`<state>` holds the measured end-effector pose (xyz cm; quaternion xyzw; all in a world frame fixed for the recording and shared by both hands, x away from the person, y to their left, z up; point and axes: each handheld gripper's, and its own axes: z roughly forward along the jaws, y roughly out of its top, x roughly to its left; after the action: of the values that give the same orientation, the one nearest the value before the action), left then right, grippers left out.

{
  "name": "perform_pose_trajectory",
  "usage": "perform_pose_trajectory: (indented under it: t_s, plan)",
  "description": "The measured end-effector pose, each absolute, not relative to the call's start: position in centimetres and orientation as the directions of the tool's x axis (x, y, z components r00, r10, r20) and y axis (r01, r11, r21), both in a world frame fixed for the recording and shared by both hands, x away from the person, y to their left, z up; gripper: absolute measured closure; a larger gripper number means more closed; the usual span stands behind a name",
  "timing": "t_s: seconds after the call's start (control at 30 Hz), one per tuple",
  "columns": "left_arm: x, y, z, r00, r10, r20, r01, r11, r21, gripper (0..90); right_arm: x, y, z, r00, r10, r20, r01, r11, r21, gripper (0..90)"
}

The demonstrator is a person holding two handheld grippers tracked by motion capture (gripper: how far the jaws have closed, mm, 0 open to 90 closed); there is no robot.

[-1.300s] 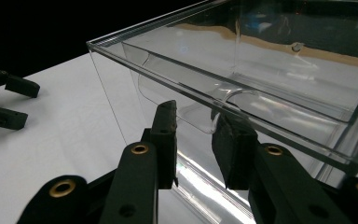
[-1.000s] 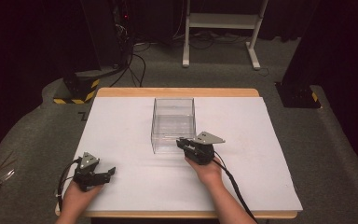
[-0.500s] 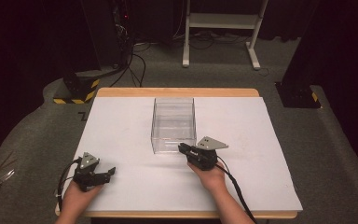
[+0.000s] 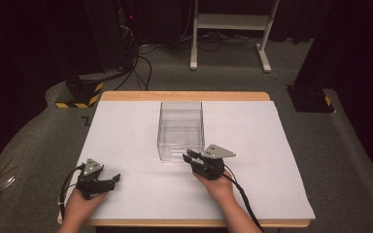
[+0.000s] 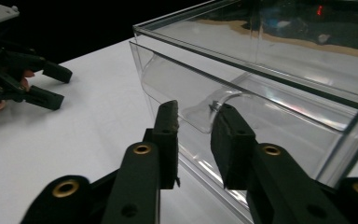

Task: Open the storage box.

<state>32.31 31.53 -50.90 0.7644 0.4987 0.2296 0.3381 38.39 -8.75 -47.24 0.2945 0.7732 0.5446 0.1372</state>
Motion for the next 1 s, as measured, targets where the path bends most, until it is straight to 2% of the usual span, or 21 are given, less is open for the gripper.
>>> perform_pose_trajectory:
  t_s: [0.37,1.0]
  plan:
    - [32.3,31.6,-50.9,0.398,0.917,0.012,0.609,-0.274,0.744,20.8,38.0,-9.3,-47.1,-0.803,0.583,0.126,0.319,0.24,0.917,79.4]
    - [32.3,31.6,-50.9,0.398,0.917,0.012,0.609,-0.274,0.745,20.8,34.5,-10.1,-47.2,-0.831,0.542,0.124,0.302,0.254,0.919,81.8]
